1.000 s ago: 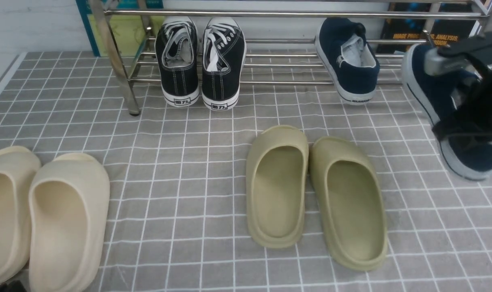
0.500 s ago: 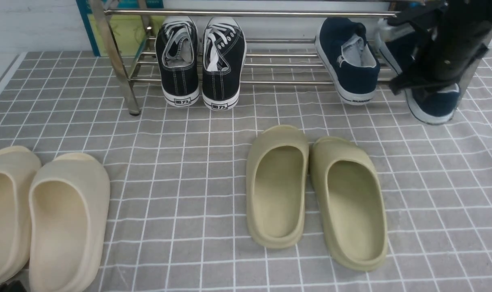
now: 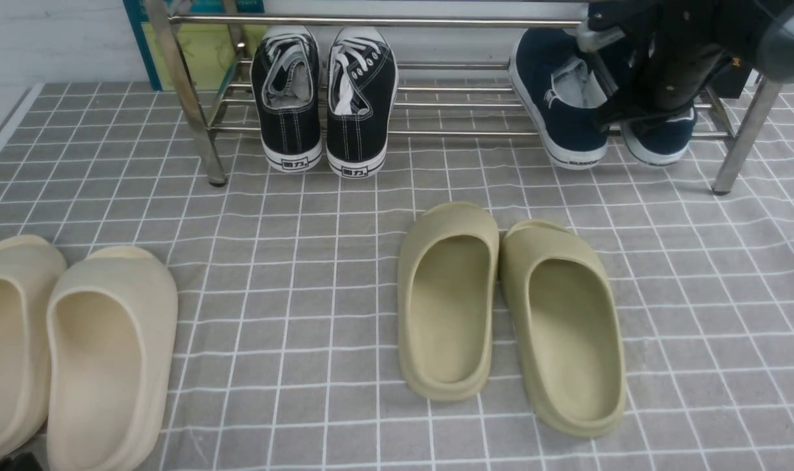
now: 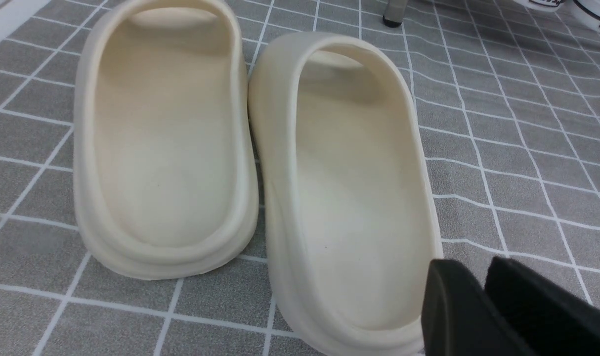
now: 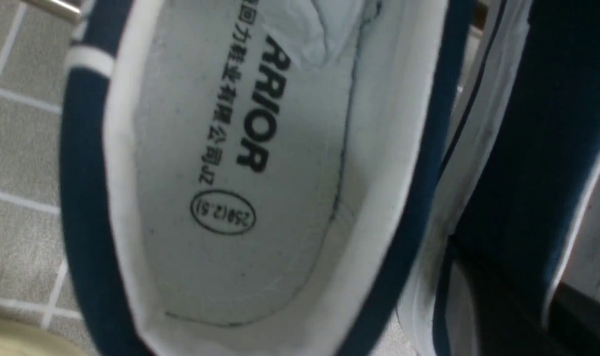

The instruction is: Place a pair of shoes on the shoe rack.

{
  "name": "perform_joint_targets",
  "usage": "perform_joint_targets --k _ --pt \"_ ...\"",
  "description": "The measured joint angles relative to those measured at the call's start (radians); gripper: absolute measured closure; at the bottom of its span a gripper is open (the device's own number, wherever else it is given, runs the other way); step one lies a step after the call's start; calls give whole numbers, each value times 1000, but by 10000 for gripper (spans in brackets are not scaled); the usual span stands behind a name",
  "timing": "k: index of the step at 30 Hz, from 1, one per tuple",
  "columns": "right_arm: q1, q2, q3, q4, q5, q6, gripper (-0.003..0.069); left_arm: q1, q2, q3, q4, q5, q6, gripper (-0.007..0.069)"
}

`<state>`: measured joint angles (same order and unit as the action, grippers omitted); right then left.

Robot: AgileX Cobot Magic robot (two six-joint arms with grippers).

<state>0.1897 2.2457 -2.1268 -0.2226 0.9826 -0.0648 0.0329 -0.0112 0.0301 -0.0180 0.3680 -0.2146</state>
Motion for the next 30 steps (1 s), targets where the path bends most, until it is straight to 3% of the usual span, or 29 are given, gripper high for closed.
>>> perform_joint_targets --k 4,9,13,18,22,24,27,30 --pt "0 -1 -6 0 -4 4 496 0 0 0 0 0 0 512" --pt "0 -44 -11 40 65 26 327 0 0 0 0 0 0 512" --pt "1 -125 -11 95 213 -8 297 0 0 0 0 0 0 512" --pt "1 -296 54 161 256 -42 370 0 0 0 0 -1 0 512" --pt "2 -516 231 231 262 -44 515 0 0 0 0 -1 0 510" --pt "2 -575 284 237 262 -45 549 0 0 0 0 -1 0 508" --pt "2 -790 493 244 238 -44 644 0 0 0 0 -1 0 501" --pt "2 -1003 704 247 122 -16 662 0 0 0 0 -1 0 496"
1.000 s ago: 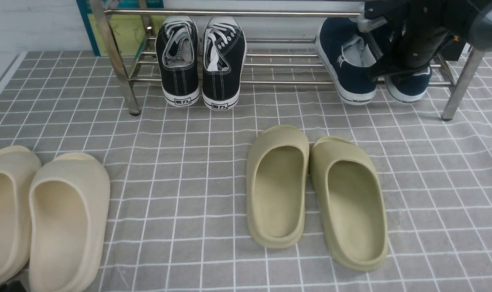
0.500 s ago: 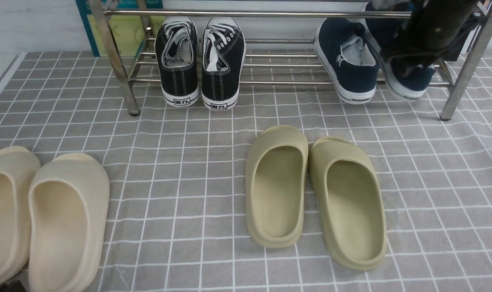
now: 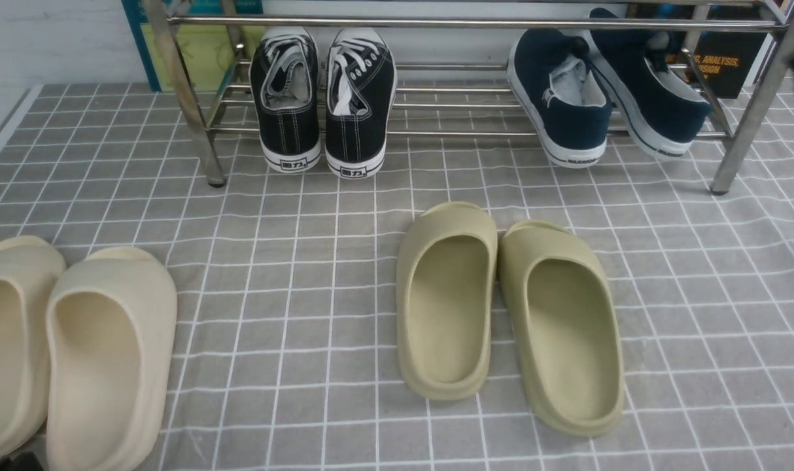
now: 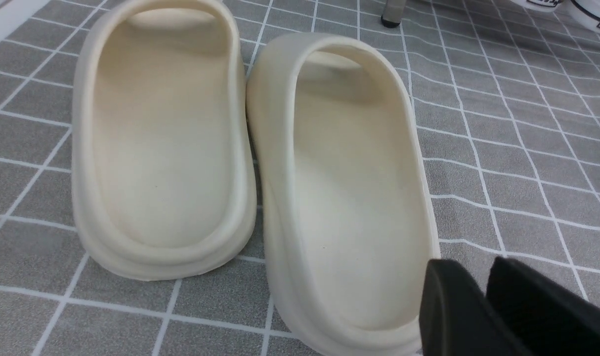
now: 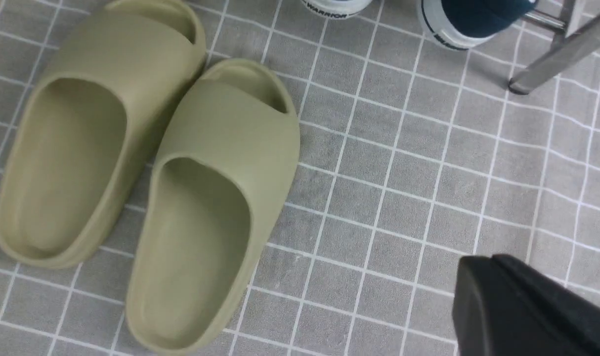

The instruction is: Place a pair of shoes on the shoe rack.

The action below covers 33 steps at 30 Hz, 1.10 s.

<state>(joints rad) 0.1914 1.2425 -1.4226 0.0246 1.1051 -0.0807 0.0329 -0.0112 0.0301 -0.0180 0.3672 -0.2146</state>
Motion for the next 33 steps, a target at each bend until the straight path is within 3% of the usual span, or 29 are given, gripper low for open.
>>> perform_joint_targets --k 5,12,33 --pt "0 -327 300 5 -218 64 662 0 0 0 0 0 0 490" --pt "0 -593 505 5 -337 96 662 0 0 0 0 0 0 481" --pt "0 -636 549 53 -337 101 662 0 0 0 0 0 0 455"
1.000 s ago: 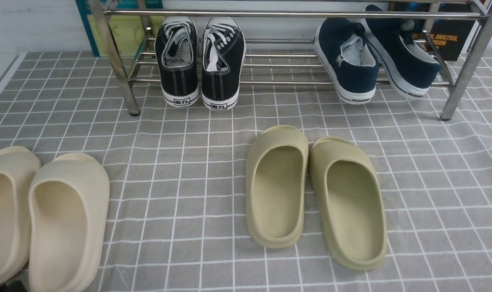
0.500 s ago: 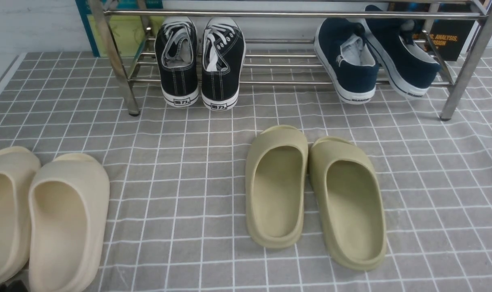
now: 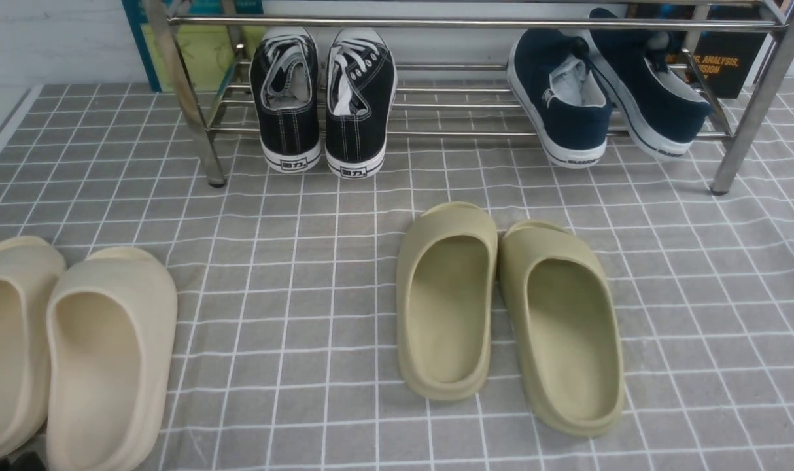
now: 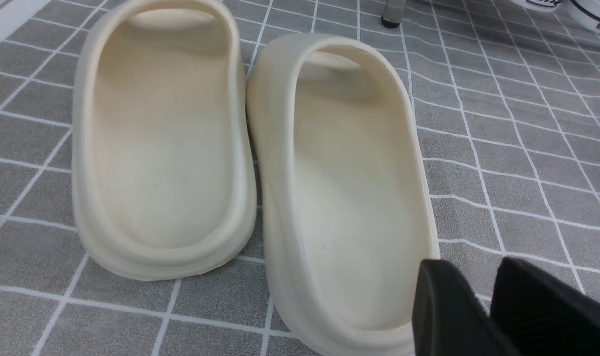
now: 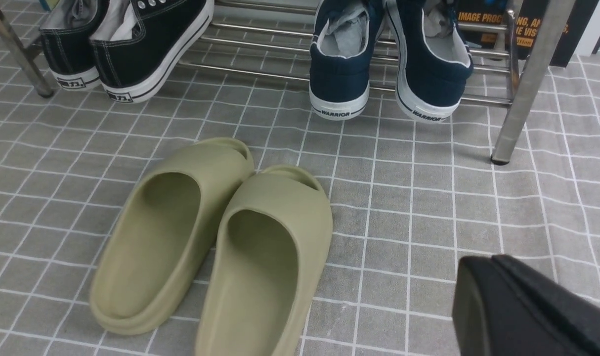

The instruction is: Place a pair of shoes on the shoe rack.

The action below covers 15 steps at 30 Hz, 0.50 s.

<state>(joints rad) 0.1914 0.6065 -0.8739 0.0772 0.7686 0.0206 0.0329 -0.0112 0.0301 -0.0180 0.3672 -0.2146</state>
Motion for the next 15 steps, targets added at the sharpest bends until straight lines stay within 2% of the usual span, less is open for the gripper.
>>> perform_joint_targets --k 7,12,15 --pt "-14 -90 187 3 -177 0 662 0 0 0 0 0 0 447" --pt "-128 -313 463 -53 -392 28 662 0 0 0 0 0 0 444" --pt "-177 -392 567 -86 -441 39 662 0 0 0 0 0 0 442"
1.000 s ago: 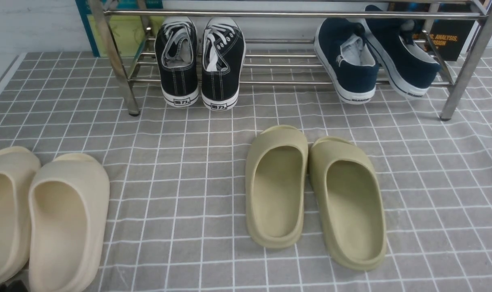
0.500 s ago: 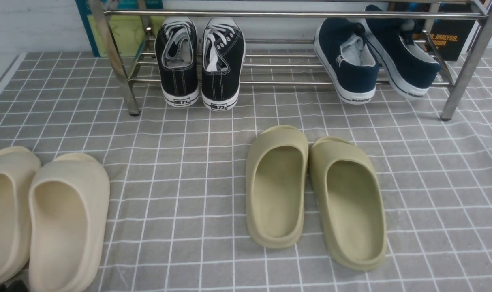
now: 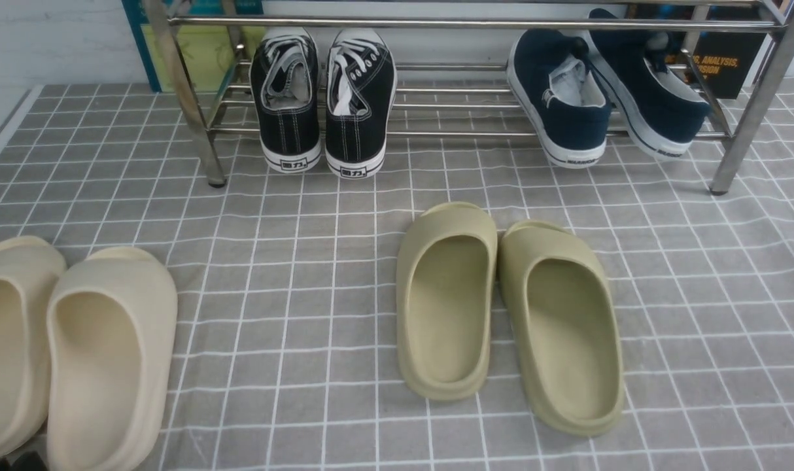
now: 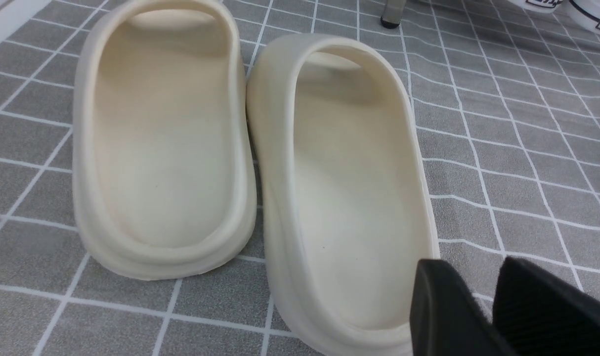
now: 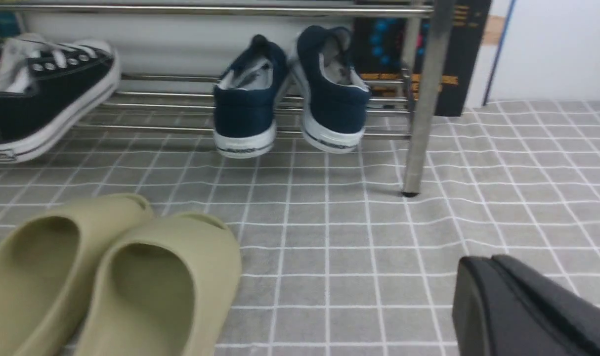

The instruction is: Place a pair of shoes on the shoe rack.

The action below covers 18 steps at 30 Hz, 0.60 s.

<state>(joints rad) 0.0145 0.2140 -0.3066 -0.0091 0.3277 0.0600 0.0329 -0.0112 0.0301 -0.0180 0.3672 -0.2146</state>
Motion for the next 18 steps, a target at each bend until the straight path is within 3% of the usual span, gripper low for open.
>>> perform_joint_targets --k 2,7,18 --pt "-54 -94 140 -25 -37 26 662 0 0 0 0 0 0 441" --pt "-75 -213 316 -28 -40 75 662 0 0 0 0 0 0 438" --pt "-75 -224 325 -32 48 88 662 0 0 0 0 0 0 427"
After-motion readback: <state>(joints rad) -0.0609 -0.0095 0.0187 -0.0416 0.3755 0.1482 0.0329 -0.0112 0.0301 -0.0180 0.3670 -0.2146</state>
